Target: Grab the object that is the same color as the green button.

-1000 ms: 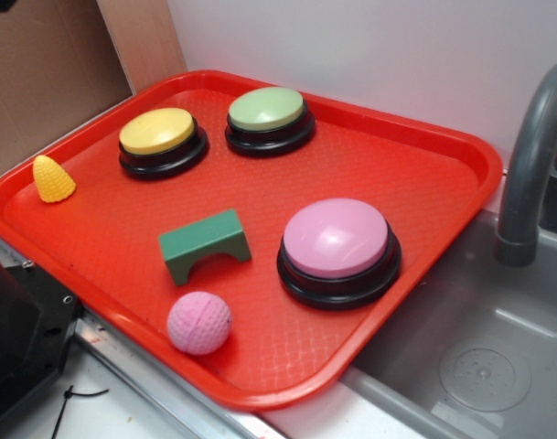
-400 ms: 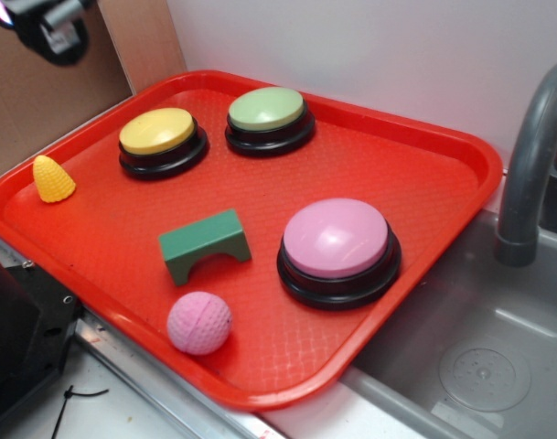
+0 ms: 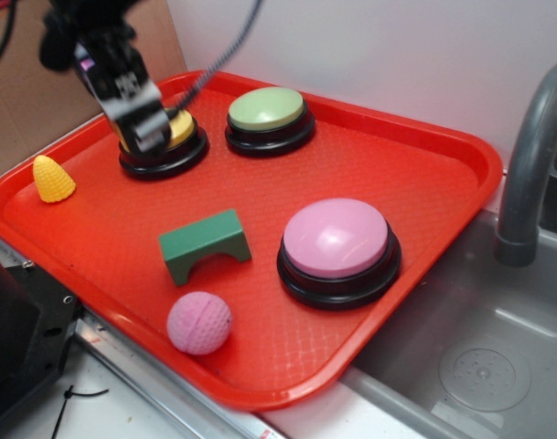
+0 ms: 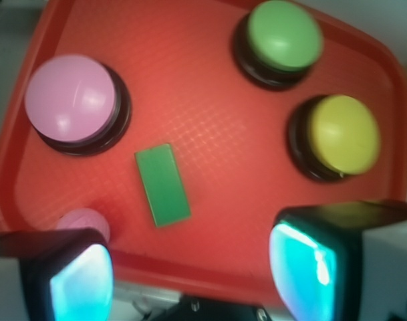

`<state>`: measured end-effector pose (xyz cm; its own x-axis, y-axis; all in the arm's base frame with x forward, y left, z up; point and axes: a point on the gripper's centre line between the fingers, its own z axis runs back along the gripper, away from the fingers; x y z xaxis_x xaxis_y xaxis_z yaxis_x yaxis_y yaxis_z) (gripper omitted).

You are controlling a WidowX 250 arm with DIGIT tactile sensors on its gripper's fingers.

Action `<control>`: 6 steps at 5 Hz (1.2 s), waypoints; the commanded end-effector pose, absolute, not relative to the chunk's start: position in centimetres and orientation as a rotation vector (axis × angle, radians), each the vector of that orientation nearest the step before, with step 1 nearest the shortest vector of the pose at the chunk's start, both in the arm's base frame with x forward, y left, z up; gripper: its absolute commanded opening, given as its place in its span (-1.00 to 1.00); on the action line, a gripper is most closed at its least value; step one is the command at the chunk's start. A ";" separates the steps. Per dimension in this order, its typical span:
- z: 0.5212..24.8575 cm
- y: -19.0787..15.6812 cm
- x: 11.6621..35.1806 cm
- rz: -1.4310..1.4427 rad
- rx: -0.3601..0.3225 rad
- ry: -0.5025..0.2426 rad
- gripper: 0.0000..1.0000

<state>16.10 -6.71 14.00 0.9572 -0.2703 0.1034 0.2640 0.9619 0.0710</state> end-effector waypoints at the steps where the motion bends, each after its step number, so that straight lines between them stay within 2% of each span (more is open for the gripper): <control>1: 9.0 -7.5 17.2 -0.268 0.027 -0.119 1.00; 2: 6.6 -7.4 17.5 -0.264 0.025 -0.089 1.00; 3: 4.9 -7.6 17.5 -0.256 0.053 -0.059 1.00; 5: 3.1 -7.5 17.7 -0.235 0.088 -0.028 1.00; 6: 2.5 -7.2 17.9 -0.225 0.069 -0.034 0.49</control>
<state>17.66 -7.21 2.27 0.9741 -0.2260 0.0066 0.2249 0.9717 0.0729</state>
